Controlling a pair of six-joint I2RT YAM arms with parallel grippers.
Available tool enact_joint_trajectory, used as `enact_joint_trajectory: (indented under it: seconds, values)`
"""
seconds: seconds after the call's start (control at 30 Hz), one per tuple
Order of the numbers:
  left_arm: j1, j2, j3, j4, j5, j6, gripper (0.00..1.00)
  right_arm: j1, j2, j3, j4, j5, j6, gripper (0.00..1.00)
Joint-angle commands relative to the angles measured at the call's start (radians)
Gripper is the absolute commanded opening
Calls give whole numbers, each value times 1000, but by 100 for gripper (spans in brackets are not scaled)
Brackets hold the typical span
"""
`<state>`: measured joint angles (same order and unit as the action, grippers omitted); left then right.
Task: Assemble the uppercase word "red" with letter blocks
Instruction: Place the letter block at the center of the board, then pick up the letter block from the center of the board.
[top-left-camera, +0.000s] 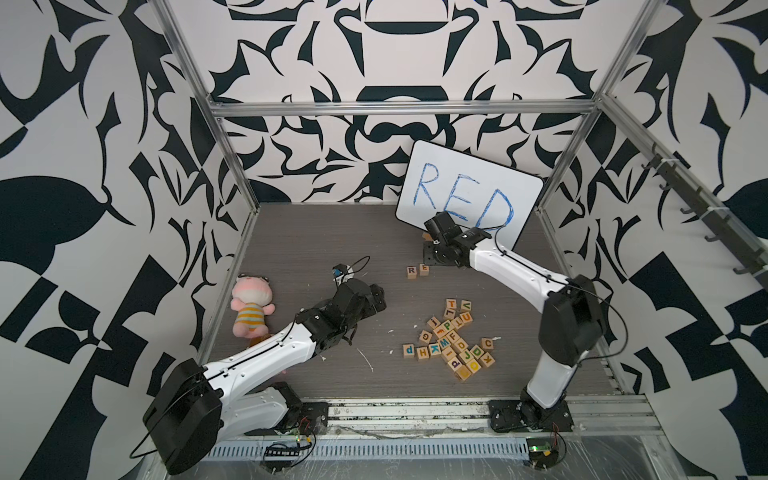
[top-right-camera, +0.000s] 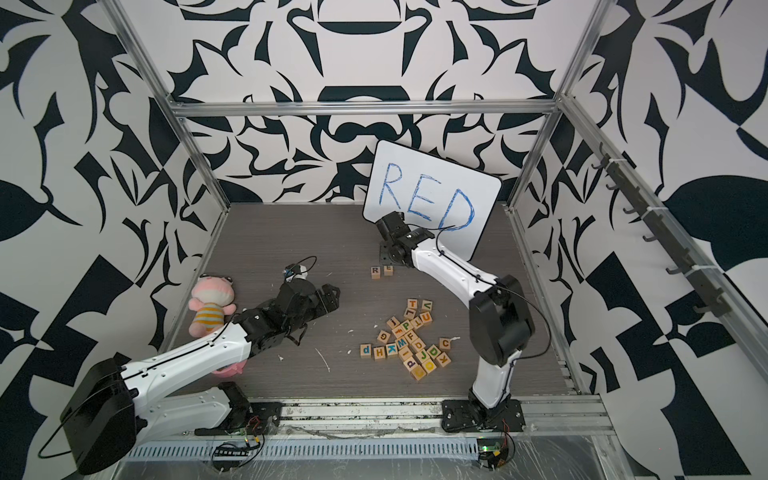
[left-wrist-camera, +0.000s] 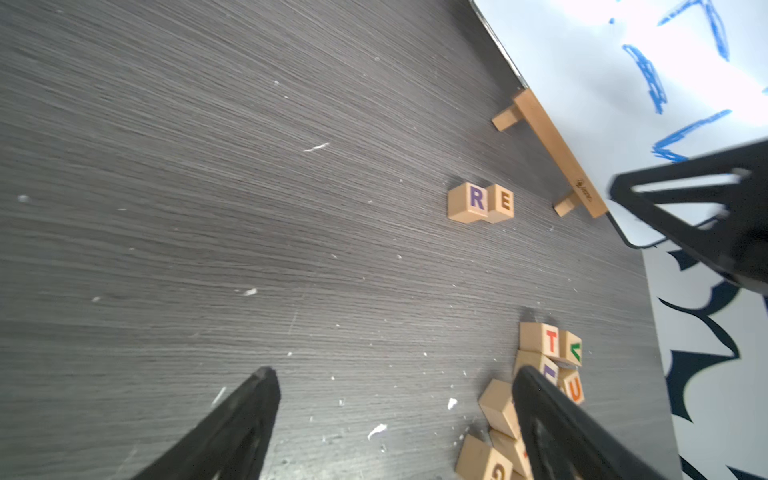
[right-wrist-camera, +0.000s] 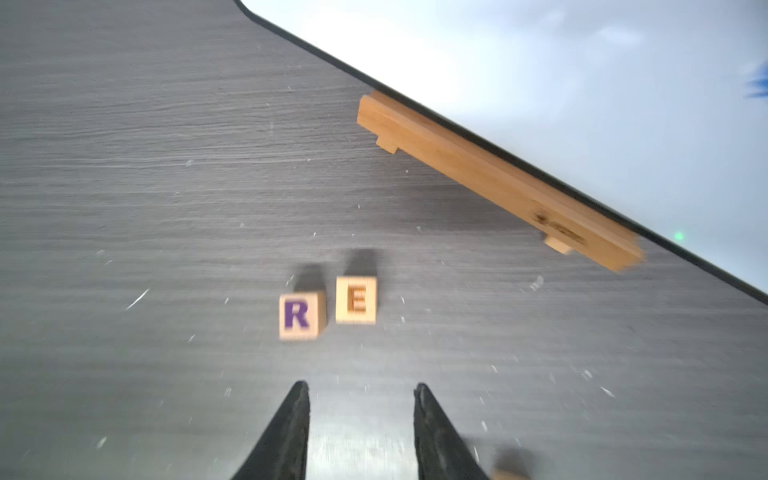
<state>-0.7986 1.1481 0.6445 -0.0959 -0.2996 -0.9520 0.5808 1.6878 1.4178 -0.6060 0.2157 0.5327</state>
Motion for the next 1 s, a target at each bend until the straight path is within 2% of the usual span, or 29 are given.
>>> enact_joint_trajectory:
  seconds: [0.0,0.2,0.33,0.7,0.87,0.97]
  values:
    - [-10,-2,5,52,93,31,91,10,-162,-117,-23,33,36,41]
    - [-51,22,23,115,176,33,91,56,-459,-353,-46,-44,198,40]
    - [-87,61,65,63,181,12,92,154,-606,-495,-96,5,358,39]
    - [-146,119,72,83,197,-63,92,462,-848,-798,-151,91,972,38]
    - [-152,157,85,58,212,-81,92,548,-886,-844,-189,123,1140,38]
    - [-160,163,93,23,182,-108,92,559,-873,-848,-226,125,1167,39]
